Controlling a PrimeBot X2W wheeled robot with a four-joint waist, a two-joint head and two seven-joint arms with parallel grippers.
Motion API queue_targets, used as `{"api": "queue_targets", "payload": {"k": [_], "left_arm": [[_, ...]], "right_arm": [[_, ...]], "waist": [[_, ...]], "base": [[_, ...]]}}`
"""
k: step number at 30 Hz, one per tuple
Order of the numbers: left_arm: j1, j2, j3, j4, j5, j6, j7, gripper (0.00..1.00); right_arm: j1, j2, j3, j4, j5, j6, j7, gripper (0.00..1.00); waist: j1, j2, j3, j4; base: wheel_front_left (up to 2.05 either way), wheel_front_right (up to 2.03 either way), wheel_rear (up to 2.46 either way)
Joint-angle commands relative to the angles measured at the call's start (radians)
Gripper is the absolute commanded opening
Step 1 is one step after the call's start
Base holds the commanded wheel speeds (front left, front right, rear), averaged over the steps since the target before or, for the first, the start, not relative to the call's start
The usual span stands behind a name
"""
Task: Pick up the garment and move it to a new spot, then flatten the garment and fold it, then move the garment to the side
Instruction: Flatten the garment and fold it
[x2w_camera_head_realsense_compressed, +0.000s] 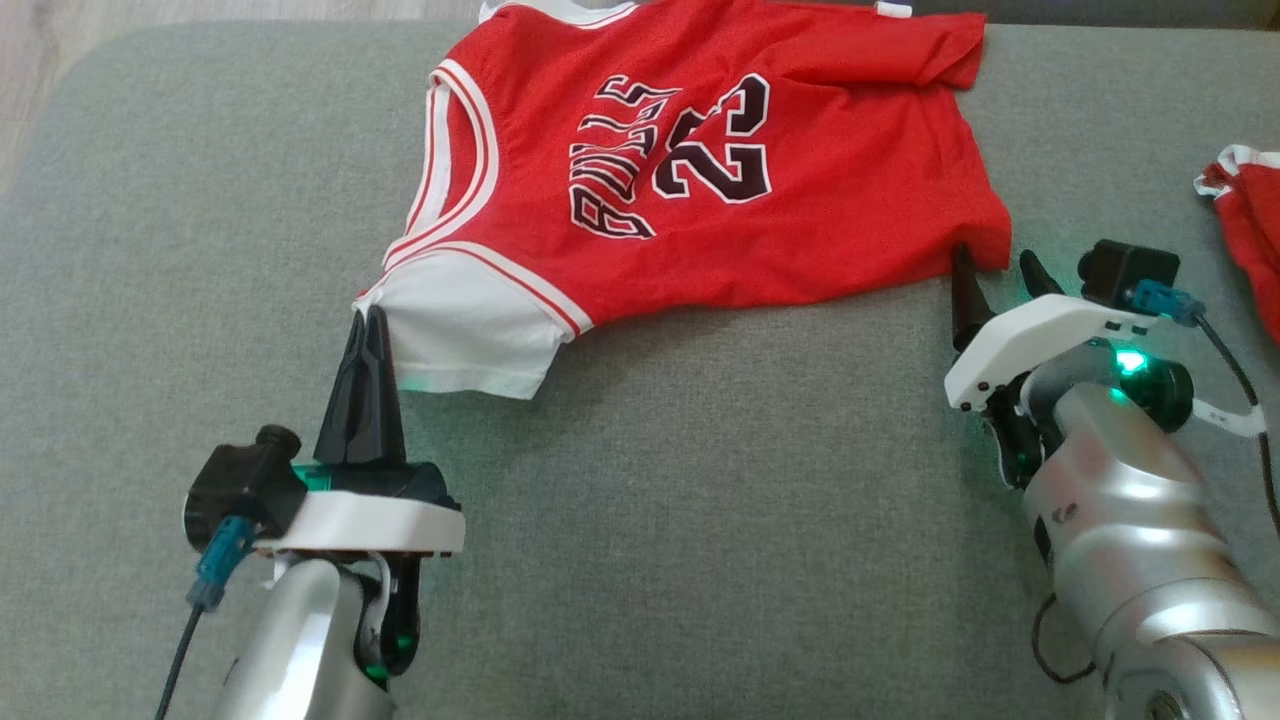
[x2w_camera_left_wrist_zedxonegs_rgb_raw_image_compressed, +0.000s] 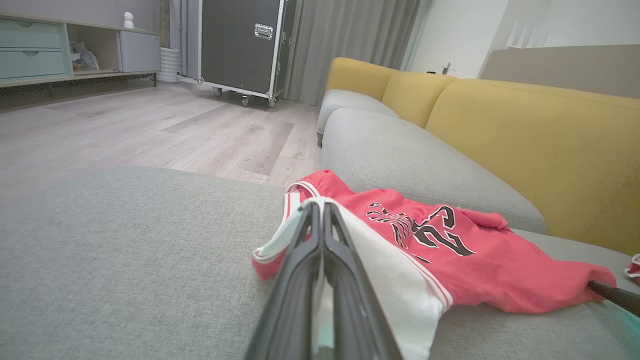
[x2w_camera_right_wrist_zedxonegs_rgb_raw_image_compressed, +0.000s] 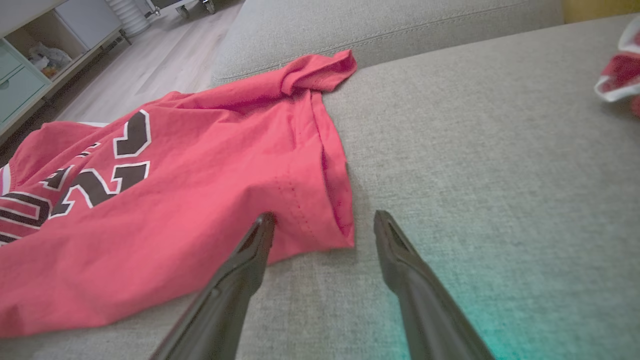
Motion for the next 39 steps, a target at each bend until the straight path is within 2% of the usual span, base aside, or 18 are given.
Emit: {"api": "queue_targets", "payload": {"k": [1, 7, 16, 17, 18, 26, 30, 35, 39], "left_arm": [[-0.041, 0.005, 0.044, -0.026, 0.015, -0.009, -0.012, 0.00], [-0.044, -0.004, 0.052, -0.023, 0.028, -0.024, -0.012, 0.00], [-0.054, -0.013, 0.053, -0.004, 0.046, -0.038, -0.012, 0.00], [-0.055, -0.014, 0.055, -0.001, 0.048, -0.040, -0.012, 0.00], [-0.057, -0.014, 0.057, 0.002, 0.050, -0.041, -0.012, 0.00], [-0.059, -0.006, 0.105, 0.018, 0.064, -0.036, -0.012, 0.00], [-0.055, 0.002, 0.137, 0.008, 0.068, -0.033, -0.012, 0.00], [-0.073, 0.036, 0.181, -0.028, 0.065, -0.034, -0.012, 0.00], [-0.123, 0.062, 0.212, -0.090, 0.036, -0.036, 0.010, 0.00]], "right_arm": [[-0.040, 0.007, 0.021, -0.010, 0.012, -0.001, -0.021, 1.00], [-0.055, 0.007, 0.029, 0.005, 0.008, -0.001, -0.028, 1.00], [-0.066, 0.007, 0.031, 0.009, -0.039, -0.001, 0.033, 0.98], [-0.067, 0.007, 0.032, 0.009, -0.040, -0.001, 0.041, 0.42], [-0.068, 0.007, 0.033, 0.009, -0.041, -0.001, 0.045, 0.00], [-0.054, 0.007, 0.074, 0.009, -0.017, -0.001, 0.040, 0.00], [-0.051, 0.007, 0.154, -0.004, 0.059, -0.001, 0.019, 0.00], [-0.047, 0.007, 0.312, -0.118, 0.199, -0.001, 0.043, 0.00], [-0.090, 0.006, 0.369, -0.213, 0.218, -0.001, 0.050, 0.00]], "waist": [[0.0001, -0.0001, 0.001, -0.002], [0.0001, -0.0001, 0.013, -0.003], [0.0001, -0.0001, 0.028, 0.007], [0.0001, -0.0001, 0.028, 0.007], [0.0001, -0.0001, 0.027, 0.006], [0.0001, -0.0001, -0.017, -0.041], [0.0001, -0.0001, -0.053, -0.079], [0.0001, -0.0001, -0.107, -0.140], [0.0001, -0.0001, -0.142, -0.177]], "base": [[0.00, 0.00, 0.00], [0.00, 0.00, 0.00], [0.00, 0.00, 0.00], [0.00, 0.00, 0.00], [0.00, 0.00, 0.00], [0.00, 0.00, 0.00], [0.00, 0.00, 0.00], [0.00, 0.00, 0.00], [0.00, 0.00, 0.00]]}}
